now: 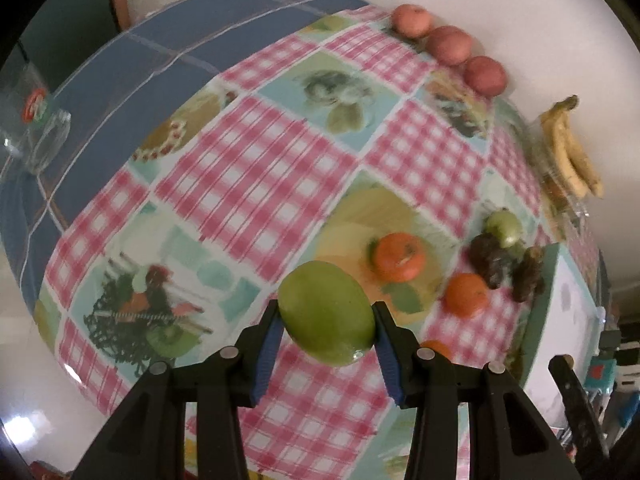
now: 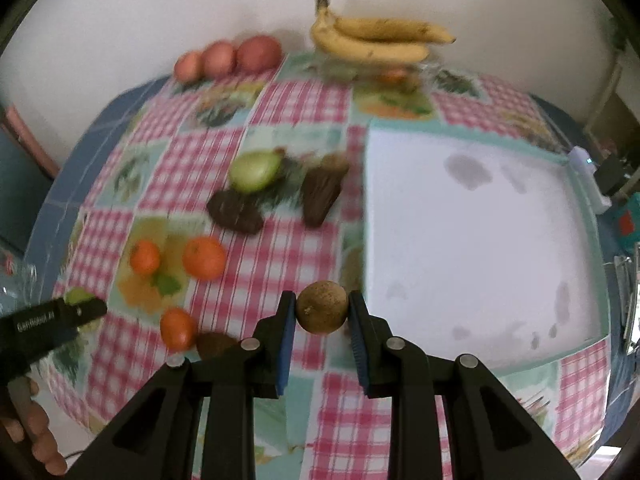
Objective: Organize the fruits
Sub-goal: 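Carry both fruits over the white tray and open both tools to release them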
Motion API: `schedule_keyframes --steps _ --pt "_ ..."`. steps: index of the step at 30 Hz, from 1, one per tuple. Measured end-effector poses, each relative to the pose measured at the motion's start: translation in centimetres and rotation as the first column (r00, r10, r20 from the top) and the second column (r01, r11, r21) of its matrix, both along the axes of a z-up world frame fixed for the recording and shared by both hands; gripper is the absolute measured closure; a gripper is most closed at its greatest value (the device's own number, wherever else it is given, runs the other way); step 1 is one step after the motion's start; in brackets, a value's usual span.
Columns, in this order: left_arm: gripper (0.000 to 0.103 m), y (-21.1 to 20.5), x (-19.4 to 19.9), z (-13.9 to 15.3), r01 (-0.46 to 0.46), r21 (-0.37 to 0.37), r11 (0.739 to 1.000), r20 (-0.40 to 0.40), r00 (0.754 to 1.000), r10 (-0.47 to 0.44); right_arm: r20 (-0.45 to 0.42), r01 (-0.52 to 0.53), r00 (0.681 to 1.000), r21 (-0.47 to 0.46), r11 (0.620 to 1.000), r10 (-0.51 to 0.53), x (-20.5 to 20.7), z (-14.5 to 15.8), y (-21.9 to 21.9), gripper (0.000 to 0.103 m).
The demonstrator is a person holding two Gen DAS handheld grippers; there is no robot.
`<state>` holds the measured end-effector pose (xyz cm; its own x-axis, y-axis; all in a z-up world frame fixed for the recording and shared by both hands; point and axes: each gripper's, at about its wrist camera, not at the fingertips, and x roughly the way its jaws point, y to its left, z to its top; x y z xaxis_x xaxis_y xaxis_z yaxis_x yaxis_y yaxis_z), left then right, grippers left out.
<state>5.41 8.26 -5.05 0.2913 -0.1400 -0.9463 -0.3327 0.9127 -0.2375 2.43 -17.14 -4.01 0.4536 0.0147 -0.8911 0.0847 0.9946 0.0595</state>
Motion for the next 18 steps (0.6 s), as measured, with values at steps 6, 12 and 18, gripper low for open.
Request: schedule_keyframes --steps 6,12,18 --pt "0.056 -4.6 2.2 2.4 0.122 0.032 0.992 0.042 0.992 -0.123 -0.002 0.141 0.99 0.019 0.99 -0.141 2.4 0.2 -4.4 0.076" --pt "0.056 -12.0 4.2 3.2 0.283 0.037 0.959 0.066 0.956 -0.284 -0.006 0.276 0.961 0.047 0.96 -0.276 2.5 0.5 -10.1 0.076" --pt "0.056 -19.5 4.5 3.3 0.471 0.008 0.882 0.103 0.877 -0.47 0.006 0.402 0.915 0.084 0.912 -0.404 1.7 0.6 -15.6 0.076"
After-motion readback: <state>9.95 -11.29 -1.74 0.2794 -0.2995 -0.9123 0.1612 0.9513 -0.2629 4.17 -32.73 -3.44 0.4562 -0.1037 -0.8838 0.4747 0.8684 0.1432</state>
